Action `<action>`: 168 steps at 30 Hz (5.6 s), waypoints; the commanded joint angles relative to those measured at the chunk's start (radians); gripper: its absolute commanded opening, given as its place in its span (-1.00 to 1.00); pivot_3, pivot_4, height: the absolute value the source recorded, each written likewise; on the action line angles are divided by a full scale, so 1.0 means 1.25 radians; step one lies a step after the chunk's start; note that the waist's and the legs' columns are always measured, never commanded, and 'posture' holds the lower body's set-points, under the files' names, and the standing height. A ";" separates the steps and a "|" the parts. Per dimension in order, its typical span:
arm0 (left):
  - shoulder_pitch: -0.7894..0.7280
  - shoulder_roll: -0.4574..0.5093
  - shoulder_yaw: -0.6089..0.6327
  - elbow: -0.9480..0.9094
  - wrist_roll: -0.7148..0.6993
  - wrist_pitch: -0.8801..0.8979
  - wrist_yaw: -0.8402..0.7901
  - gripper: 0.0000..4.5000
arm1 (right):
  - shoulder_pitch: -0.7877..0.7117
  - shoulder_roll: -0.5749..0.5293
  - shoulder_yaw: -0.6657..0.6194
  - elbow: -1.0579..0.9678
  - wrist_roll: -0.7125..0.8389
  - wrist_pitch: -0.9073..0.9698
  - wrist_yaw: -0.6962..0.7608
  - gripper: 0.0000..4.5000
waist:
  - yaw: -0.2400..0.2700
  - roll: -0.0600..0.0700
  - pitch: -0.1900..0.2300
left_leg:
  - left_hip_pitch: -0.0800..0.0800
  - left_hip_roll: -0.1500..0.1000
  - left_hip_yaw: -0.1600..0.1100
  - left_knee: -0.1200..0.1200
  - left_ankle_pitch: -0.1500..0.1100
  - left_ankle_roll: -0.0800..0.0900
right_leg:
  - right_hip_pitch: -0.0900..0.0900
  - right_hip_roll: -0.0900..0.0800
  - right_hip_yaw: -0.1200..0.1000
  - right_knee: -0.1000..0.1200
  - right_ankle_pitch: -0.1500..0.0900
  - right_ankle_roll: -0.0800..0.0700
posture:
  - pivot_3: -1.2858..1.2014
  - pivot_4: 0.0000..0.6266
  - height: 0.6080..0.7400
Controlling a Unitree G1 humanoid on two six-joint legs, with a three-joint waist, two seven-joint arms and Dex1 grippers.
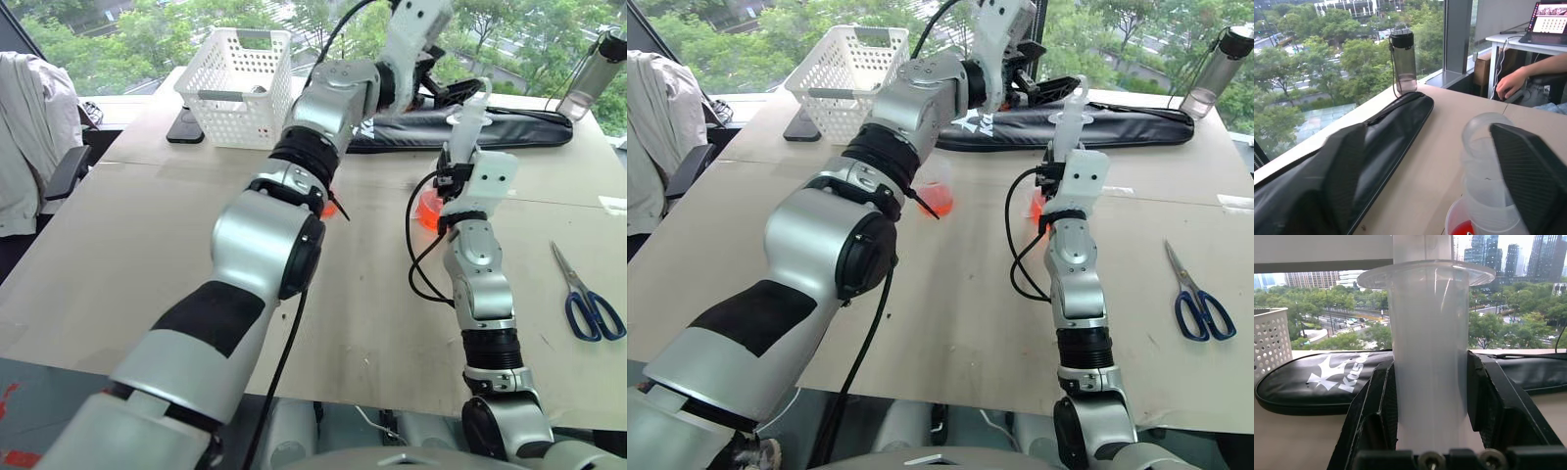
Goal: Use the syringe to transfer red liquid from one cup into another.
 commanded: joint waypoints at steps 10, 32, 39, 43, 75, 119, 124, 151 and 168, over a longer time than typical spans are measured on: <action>0.197 0.100 0.101 -0.397 -0.163 0.239 -0.016 1.00 | -0.044 -0.025 -0.053 -0.081 0.079 -0.055 0.036 -0.34 | -0.004 0.000 0.000 | 0.001 0.000 0.000 0.001 0.000 0.000 | 0.000 0.000 0.000 0.002 0.000 0.000 | 0.03 -0.52 0.75; 0.519 0.340 0.173 -0.755 -0.180 0.417 0.243 1.00 | -0.343 0.102 0.006 0.120 0.266 -0.071 0.191 -0.34 | -0.018 0.001 0.000 | 0.001 0.000 -0.002 0.000 0.002 -0.003 | 0.000 0.000 -0.002 0.003 0.000 0.000 | 0.03 -0.52 0.75; 0.547 0.379 0.167 -0.804 -0.182 0.420 0.272 1.00 | -0.355 0.174 0.080 0.345 0.241 -0.203 0.251 -0.34 | -0.001 0.000 0.000 | 0.000 -0.001 -0.001 0.001 0.002 -0.003 | 0.001 -0.002 -0.003 0.002 0.000 0.000 | 0.03 -0.52 0.75; 0.564 0.398 0.156 -0.851 -0.183 0.436 0.268 1.00 | -0.347 0.185 0.103 0.427 0.233 -0.267 0.273 -0.34 | -0.002 0.000 0.000 | 0.000 0.000 -0.002 0.001 0.002 -0.003 | 0.001 -0.002 -0.003 0.003 0.000 0.000 | 0.03 -0.52 0.75; 0.415 0.413 -0.007 -0.853 -0.160 0.464 0.153 1.00 | -0.446 0.248 0.166 0.684 0.200 -0.447 0.312 -0.34 | -0.002 0.000 0.000 | 0.001 0.000 -0.002 0.000 0.002 -0.003 | 0.001 -0.002 -0.003 0.003 0.000 0.000 | 0.03 -0.52 0.75; 0.497 0.428 -0.095 -0.892 -0.074 0.383 0.013 -1.00 | -0.552 0.265 0.145 0.742 0.229 -0.464 0.333 -0.34 | -0.002 0.000 0.000 | 0.001 0.000 -0.002 0.000 0.001 -0.002 | 0.001 -0.002 -0.003 0.002 0.000 0.000 | 0.03 -0.52 0.75; 0.522 0.430 -0.097 -0.893 -0.074 0.385 0.009 -1.00 | -0.554 0.267 0.143 0.742 0.228 -0.469 0.330 -0.34 | -0.002 0.000 0.000 | 0.001 0.000 -0.002 0.000 0.001 -0.002 | 0.001 -0.002 -0.003 0.002 0.000 0.000 | 0.03 -0.52 0.75; 0.524 0.457 0.172 -0.880 -0.313 0.574 0.012 0.73 | -0.539 0.249 0.142 0.720 0.210 -0.472 0.312 -0.35 | -0.016 0.000 0.000 | 0.001 0.000 -0.002 -0.001 0.001 -0.002 | 0.001 -0.002 -0.003 0.002 0.000 0.000 | 0.03 -0.52 0.75; 0.541 0.387 0.078 -0.908 -0.326 0.526 0.026 1.00 | -0.526 0.245 0.161 0.708 0.191 -0.469 0.312 -0.36 | -0.019 -0.001 0.001 | 0.001 0.000 -0.003 -0.001 0.001 -0.003 | 0.001 -0.002 -0.004 0.002 0.000 0.000 | 0.03 -0.52 0.75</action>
